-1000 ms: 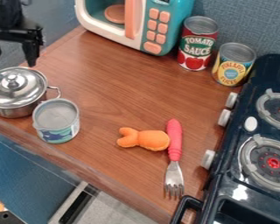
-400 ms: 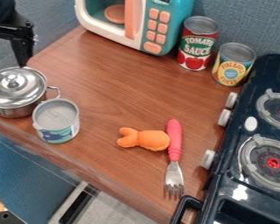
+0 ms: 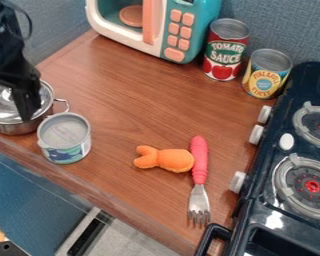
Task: Move the can to the top right side of the table
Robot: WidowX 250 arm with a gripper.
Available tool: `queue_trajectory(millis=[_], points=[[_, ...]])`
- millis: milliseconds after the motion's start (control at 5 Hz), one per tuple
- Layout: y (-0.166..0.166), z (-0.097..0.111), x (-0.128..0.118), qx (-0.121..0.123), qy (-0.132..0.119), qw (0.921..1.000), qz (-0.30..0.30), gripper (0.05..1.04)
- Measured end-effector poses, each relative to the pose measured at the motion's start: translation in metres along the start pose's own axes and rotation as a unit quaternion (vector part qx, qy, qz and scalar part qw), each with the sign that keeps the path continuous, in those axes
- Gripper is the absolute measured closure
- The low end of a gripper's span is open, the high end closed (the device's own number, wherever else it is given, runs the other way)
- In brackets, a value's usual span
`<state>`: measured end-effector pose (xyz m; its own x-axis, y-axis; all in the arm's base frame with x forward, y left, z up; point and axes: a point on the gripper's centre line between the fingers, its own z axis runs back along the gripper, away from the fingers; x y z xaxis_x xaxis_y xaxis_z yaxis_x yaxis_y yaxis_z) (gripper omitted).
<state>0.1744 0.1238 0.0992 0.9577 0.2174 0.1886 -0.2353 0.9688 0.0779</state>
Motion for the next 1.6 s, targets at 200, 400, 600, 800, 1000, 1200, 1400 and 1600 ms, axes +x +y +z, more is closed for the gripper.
queue_trajectory(millis=[200, 400, 600, 800, 1000, 1200, 1400, 1600], points=[[-0.014, -0.018, -0.018, 0.002, 0.021, 0.9984, -0.052, 0.083], [-0.023, -0.036, -0.013, 0.003, 0.04, 0.9955, -0.086, 0.084], [-0.033, -0.051, -0.007, 0.003, 0.06, 0.9932, -0.1, 0.084], [-0.037, -0.061, -0.001, 0.003, 0.074, 0.9914, -0.108, 0.083], [-0.035, -0.07, 0.003, 0.006, 0.085, 0.991, -0.103, 0.083], [-0.034, -0.078, 0.011, 0.008, 0.095, 0.9908, -0.096, 0.084], [-0.04, -0.083, 0.02, 0.002, 0.104, 0.9894, -0.102, 0.084], [-0.054, -0.084, 0.038, -0.01, 0.1, 0.988, -0.117, 0.084]])
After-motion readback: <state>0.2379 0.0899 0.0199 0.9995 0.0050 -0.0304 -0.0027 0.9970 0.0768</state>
